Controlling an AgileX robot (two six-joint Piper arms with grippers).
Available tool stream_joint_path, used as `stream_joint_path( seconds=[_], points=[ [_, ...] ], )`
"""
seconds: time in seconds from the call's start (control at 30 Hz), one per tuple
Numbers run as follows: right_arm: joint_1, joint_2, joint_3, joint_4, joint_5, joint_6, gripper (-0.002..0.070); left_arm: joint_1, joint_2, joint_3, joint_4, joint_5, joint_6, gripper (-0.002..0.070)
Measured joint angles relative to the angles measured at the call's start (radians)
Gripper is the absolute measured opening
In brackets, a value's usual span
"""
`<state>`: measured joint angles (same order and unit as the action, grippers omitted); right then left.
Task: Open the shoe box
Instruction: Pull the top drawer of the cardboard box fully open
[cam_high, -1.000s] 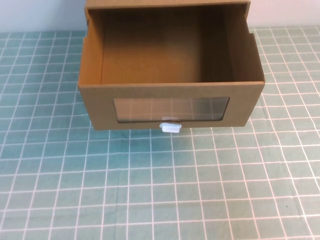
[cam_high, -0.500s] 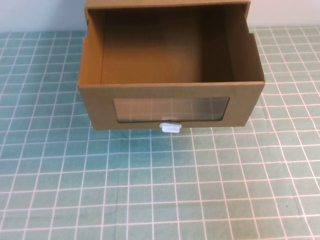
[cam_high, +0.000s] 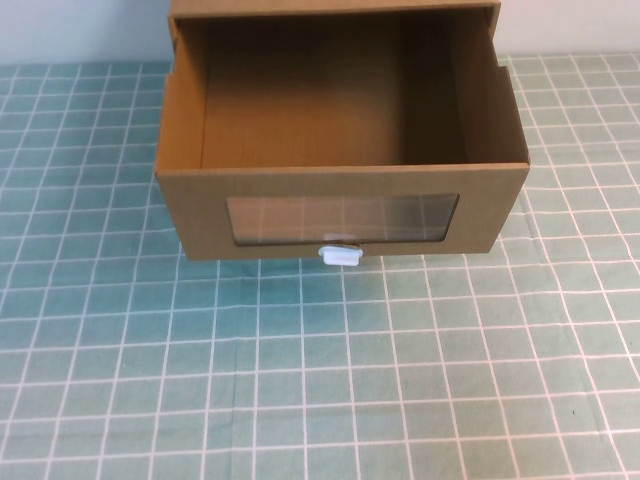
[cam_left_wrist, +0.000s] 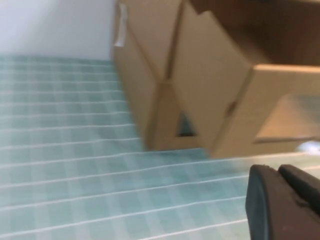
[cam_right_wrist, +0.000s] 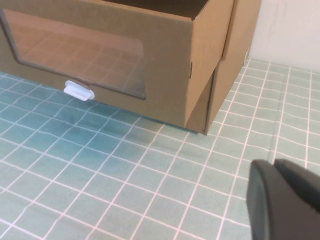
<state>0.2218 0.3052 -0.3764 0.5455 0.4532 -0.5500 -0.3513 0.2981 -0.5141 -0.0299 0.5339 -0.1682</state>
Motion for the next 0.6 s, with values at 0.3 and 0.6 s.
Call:
stream_joint_path(
  seconds=[0.3,0.6],
  points=[
    [0.000,0.000,0.000,0.000,0.002,0.000,-0.0013,0.000,-0.142,0.062,0.328,0.172,-0.046,-0.0005],
    [0.000,0.000,0.000,0.000,0.006,0.000,-0.0013,0.034,-0.300,0.401,0.327,-0.161,-0.057,-0.0005]
  ],
)
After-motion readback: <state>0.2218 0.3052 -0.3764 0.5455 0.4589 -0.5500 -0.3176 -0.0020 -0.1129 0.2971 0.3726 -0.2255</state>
